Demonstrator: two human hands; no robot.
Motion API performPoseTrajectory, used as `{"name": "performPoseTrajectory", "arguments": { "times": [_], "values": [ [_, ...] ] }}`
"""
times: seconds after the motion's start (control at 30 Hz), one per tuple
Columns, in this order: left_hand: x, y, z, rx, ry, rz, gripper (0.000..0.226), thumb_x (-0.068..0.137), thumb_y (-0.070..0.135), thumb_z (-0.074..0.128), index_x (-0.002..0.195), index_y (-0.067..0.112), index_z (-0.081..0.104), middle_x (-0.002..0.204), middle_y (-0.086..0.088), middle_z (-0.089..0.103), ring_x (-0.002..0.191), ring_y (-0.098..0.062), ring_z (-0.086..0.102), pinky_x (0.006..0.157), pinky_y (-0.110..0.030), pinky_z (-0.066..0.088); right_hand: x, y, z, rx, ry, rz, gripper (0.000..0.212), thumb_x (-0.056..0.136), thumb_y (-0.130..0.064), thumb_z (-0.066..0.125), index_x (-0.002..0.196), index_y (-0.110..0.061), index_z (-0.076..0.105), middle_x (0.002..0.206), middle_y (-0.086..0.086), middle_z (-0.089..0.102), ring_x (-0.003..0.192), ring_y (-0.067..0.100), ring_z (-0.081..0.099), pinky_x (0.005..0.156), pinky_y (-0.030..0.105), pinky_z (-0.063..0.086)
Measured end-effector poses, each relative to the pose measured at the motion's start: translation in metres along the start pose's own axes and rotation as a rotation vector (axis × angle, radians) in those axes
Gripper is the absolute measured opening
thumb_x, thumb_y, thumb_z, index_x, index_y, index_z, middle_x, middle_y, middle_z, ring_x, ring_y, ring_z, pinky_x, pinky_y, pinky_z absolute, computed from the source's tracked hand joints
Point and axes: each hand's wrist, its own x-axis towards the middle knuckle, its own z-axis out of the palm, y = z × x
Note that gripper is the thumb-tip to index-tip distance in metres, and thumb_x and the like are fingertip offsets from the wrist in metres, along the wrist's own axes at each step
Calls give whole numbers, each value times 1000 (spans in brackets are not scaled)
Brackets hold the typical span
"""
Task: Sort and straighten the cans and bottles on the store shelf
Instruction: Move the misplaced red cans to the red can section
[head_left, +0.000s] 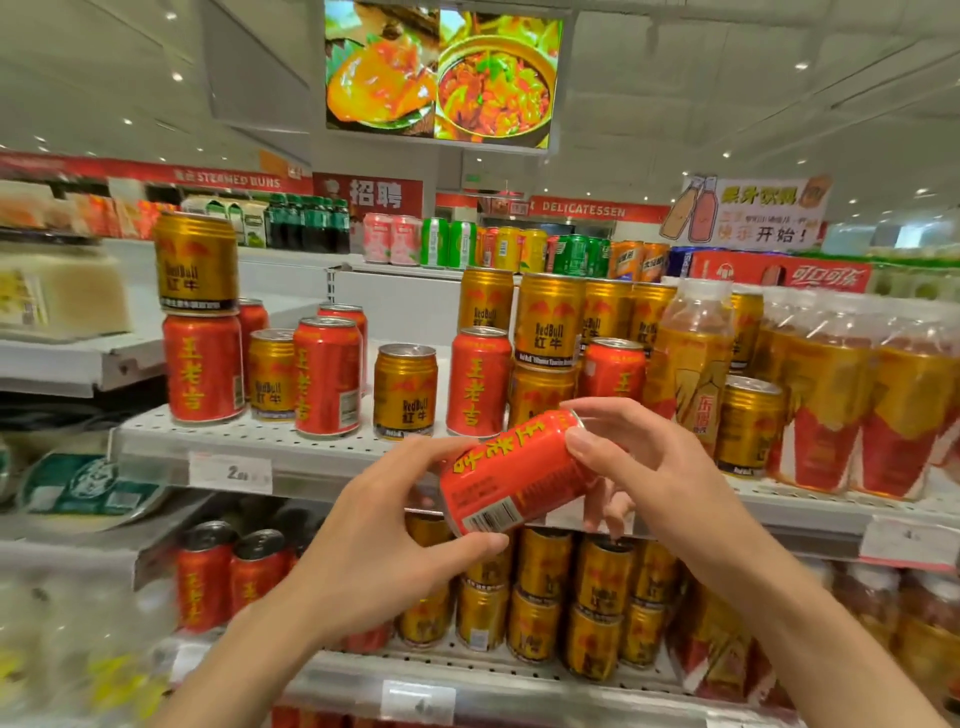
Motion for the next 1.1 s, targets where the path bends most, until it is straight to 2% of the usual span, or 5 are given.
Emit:
{"name": "performPoseTrajectory", "arguments": {
  "times": [0.2,0.6,0.9,1.03,1.1],
  "values": [
    [23,-10,-2,61,-1,33,67,73,53,81,132,44,49,122,33,53,116,6,53,88,-9,44,24,-1,-4,-52,-13,-63,36,86,-44,66,120,-33,65,107,-20,72,51,22,67,50,32,58],
    [53,-42,-16,65,-12,109,69,74,54,81,134,40,49,121,28,57,115,3,57,82,-11,50,66,-5,7,-130,-19,-112,36,85,-46,66,119,-33,66,110,-13,73,50,16,68,44,28,53],
    [44,-74,-65,156,59,173,79,78,61,72,145,41,36,120,22,54,107,-3,60,81,-20,54,105,-42,75,-220,-73,-172,36,82,-50,63,113,-31,69,110,-9,74,53,1,67,59,19,56],
    [43,-85,-83,145,91,151,79,76,77,63,142,42,41,123,24,57,109,2,60,88,-27,53,111,-58,106,-253,-113,-184,43,78,-55,63,113,-30,70,111,-8,72,48,17,67,73,50,63],
    [42,-92,-90,158,128,138,74,76,78,60,138,39,47,120,24,59,107,3,60,87,-27,53,116,-63,117,-258,-129,-189,44,78,-54,63,114,-30,69,113,-8,71,48,16,66,68,45,64]
  ]
}}
